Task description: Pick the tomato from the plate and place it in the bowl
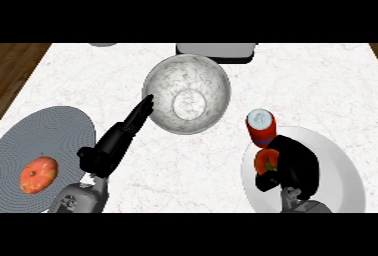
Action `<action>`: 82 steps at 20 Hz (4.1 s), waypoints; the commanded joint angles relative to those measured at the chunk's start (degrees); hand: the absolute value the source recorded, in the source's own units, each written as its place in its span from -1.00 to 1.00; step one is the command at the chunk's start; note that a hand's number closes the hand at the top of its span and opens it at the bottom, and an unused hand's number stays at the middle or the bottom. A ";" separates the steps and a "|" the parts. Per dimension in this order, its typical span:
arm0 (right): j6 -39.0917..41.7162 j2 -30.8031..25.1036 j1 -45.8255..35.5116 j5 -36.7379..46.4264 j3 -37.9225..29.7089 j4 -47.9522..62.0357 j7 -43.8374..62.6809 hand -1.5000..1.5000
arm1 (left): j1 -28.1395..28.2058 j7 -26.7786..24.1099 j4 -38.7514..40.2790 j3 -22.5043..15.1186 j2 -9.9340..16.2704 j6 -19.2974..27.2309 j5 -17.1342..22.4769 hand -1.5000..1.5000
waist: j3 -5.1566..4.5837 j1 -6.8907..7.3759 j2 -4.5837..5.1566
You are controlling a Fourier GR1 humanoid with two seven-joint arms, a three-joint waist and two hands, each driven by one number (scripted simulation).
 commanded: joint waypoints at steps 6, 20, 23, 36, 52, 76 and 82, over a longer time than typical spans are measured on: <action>11.06 4.42 -23.34 0.37 26.02 9.96 4.04 1.00 | -3.69 1.25 1.44 -2.61 -1.02 -2.67 0.12 0.00 | -0.04 5.28 0.36; -12.19 4.46 -52.46 -7.59 26.96 12.53 20.70 1.00 | -3.93 1.44 2.56 -1.31 -1.76 -0.91 -0.57 0.00 | 0.05 2.72 -0.19; -15.02 4.46 -56.24 -9.21 27.73 15.66 23.25 1.00 | -5.63 1.62 3.58 -0.55 -2.68 -0.06 -0.58 0.00 | 0.02 1.44 -0.17; -22.76 4.45 -66.03 -5.29 28.39 42.54 20.47 1.00 | -2.38 -1.16 3.83 0.45 -1.16 -1.36 -0.79 0.00 | 0.04 -0.30 0.28; -28.34 4.48 -64.71 -31.43 14.44 56.18 -6.33 -1.00 | -1.19 1.38 0.80 2.60 -1.16 -0.99 -0.02 0.00 | 0.16 -1.40 0.11; -45.46 -13.47 -28.35 -35.18 0.07 14.62 -11.91 -1.00 | 5.30 0.55 -2.16 2.92 -1.13 0.04 -2.39 0.00 | 0.21 -6.70 -1.27; -37.99 -21.65 -13.24 -48.68 -5.96 0.26 -21.26 -1.00 | 5.31 -0.52 -2.14 5.17 0.36 -2.10 -0.82 0.00 | 0.22 -5.55 -0.89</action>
